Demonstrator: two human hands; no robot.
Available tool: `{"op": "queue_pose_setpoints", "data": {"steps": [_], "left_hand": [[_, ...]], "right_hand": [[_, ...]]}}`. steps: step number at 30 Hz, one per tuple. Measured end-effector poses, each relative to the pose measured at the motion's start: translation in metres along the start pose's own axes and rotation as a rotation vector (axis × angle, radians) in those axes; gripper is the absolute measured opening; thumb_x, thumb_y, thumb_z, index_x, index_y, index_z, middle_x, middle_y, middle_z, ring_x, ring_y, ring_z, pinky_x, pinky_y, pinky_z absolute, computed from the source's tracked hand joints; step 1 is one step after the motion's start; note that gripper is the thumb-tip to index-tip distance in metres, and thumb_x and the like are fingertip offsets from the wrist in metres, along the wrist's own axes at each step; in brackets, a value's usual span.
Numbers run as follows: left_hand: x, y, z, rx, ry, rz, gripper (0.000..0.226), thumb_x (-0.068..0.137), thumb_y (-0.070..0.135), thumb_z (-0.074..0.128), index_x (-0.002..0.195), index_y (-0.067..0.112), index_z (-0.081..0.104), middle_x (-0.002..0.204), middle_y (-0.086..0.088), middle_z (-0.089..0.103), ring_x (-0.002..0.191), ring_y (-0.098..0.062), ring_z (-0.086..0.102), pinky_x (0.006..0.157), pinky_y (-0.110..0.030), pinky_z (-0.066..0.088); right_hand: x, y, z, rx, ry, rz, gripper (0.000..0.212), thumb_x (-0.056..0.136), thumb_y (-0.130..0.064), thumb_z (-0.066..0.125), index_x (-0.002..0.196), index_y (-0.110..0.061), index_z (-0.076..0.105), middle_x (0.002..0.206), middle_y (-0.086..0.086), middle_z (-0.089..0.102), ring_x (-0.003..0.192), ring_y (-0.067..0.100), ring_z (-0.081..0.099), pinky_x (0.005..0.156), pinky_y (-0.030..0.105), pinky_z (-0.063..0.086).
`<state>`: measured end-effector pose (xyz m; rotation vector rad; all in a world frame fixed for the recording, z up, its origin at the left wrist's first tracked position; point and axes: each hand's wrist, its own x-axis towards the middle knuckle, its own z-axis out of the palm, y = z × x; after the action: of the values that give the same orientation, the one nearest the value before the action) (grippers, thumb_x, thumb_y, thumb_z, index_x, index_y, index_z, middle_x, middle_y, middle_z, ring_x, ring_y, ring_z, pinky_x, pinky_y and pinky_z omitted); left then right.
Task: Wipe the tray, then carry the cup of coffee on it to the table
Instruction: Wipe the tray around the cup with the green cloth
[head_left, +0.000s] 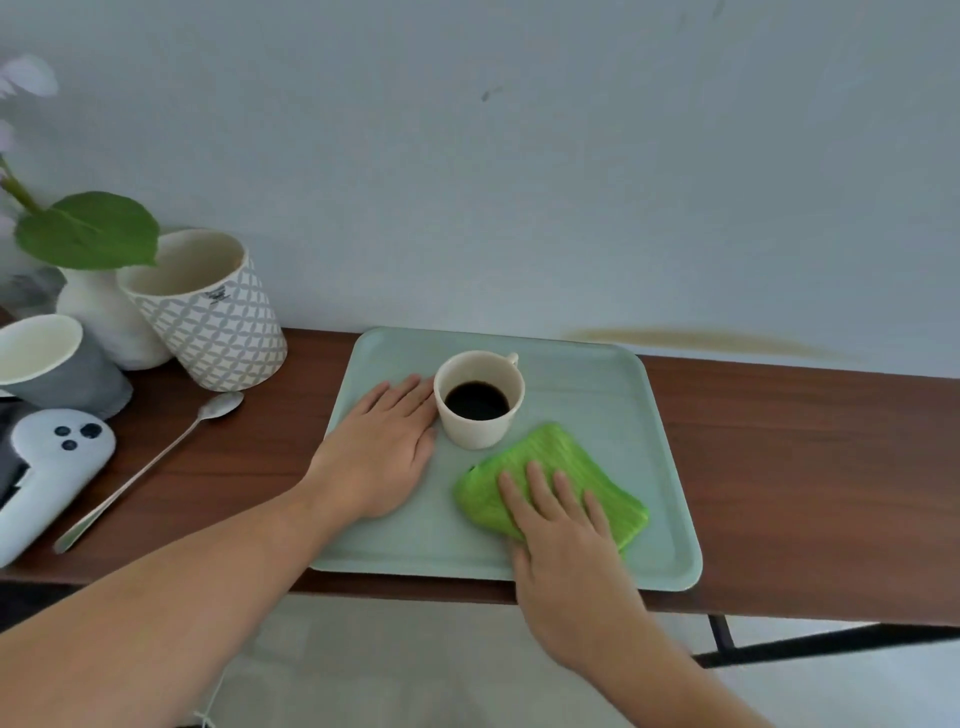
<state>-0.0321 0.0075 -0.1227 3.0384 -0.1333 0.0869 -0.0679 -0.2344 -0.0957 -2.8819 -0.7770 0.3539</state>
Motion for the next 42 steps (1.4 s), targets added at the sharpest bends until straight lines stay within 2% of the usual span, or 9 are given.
{"op": "queue_pose_setpoints", "data": {"steps": [4,8,12,16,21,30,35,37,42], "left_hand": [[0.000,-0.002,0.001,0.012,0.007,0.007,0.063,0.098,0.041,0.009,0.155,0.020,0.028,0.163,0.004,0.028,0.152,-0.011,0.013,0.123,-0.038,0.011],[0.000,-0.002,0.000,0.019,-0.003,0.016,0.063,0.099,0.040,0.009,0.155,0.020,0.028,0.164,0.004,0.027,0.152,-0.011,0.012,0.124,-0.037,0.011],[-0.001,0.000,-0.001,0.010,-0.012,0.003,0.065,0.097,0.042,0.004,0.157,0.022,0.023,0.165,0.005,0.024,0.152,-0.010,0.009,0.124,-0.036,0.009],[-0.001,0.002,-0.004,0.001,-0.023,0.012,0.062,0.100,0.041,0.006,0.157,0.022,0.019,0.166,0.005,0.019,0.153,-0.009,0.005,0.124,-0.037,0.008],[-0.002,0.003,-0.005,0.014,-0.023,0.002,0.058,0.103,0.039,0.010,0.157,0.022,0.019,0.166,0.006,0.019,0.153,-0.009,0.005,0.124,-0.036,0.008],[0.000,0.001,-0.001,0.003,0.002,-0.001,0.062,0.100,0.041,0.006,0.157,0.022,0.022,0.165,0.006,0.023,0.152,-0.009,0.007,0.124,-0.036,0.008],[0.001,0.000,0.001,0.002,0.003,0.018,0.061,0.100,0.040,0.012,0.156,0.020,0.026,0.164,0.005,0.026,0.152,-0.011,0.013,0.124,-0.037,0.011],[0.001,-0.002,0.002,0.011,0.011,0.030,0.060,0.100,0.039,0.013,0.155,0.021,0.029,0.163,0.005,0.029,0.152,-0.012,0.015,0.123,-0.037,0.011],[0.001,-0.003,0.003,0.014,-0.002,0.028,0.061,0.099,0.041,0.010,0.155,0.023,0.028,0.163,0.005,0.028,0.152,-0.011,0.012,0.123,-0.037,0.011]], "right_hand": [[-0.008,-0.052,0.001,0.083,-0.082,-0.314,0.058,0.100,-0.032,0.035,0.156,-0.038,0.019,0.167,-0.004,0.011,0.153,0.021,0.005,0.123,0.043,-0.007],[-0.018,-0.023,-0.009,0.118,-0.115,-0.351,0.060,0.101,-0.032,0.039,0.155,-0.045,0.016,0.165,-0.017,0.009,0.152,0.007,0.001,0.121,0.029,-0.012],[-0.029,0.041,-0.010,0.134,-0.036,-0.163,0.059,0.100,-0.036,0.038,0.153,-0.051,0.015,0.159,-0.028,0.004,0.151,0.001,0.001,0.120,0.023,-0.008],[0.018,0.073,-0.013,0.042,0.121,0.085,0.059,0.101,-0.032,0.037,0.156,-0.039,0.017,0.165,-0.012,0.012,0.153,0.017,0.010,0.124,0.039,0.008],[0.104,0.066,-0.016,0.077,0.208,0.198,0.060,0.099,-0.027,0.035,0.157,-0.029,0.021,0.166,0.002,0.018,0.151,0.028,0.013,0.122,0.051,0.009],[0.046,0.027,-0.009,-0.084,0.086,0.323,0.071,0.092,-0.023,0.039,0.158,-0.021,0.014,0.164,0.012,0.020,0.147,0.036,0.023,0.112,0.059,0.024],[-0.012,-0.032,0.009,-0.011,0.055,-0.117,0.064,0.088,-0.030,0.052,0.151,-0.027,0.041,0.157,0.007,0.040,0.143,0.035,0.037,0.116,0.055,0.026],[-0.013,-0.052,0.011,0.055,0.001,-0.340,0.062,0.091,-0.029,0.048,0.151,-0.031,0.038,0.160,0.002,0.035,0.147,0.029,0.030,0.121,0.047,0.013],[-0.016,-0.020,-0.003,0.191,-0.059,-0.435,0.058,0.097,-0.024,0.044,0.152,-0.039,0.032,0.161,-0.013,0.030,0.150,0.010,0.020,0.122,0.027,0.003]]}}
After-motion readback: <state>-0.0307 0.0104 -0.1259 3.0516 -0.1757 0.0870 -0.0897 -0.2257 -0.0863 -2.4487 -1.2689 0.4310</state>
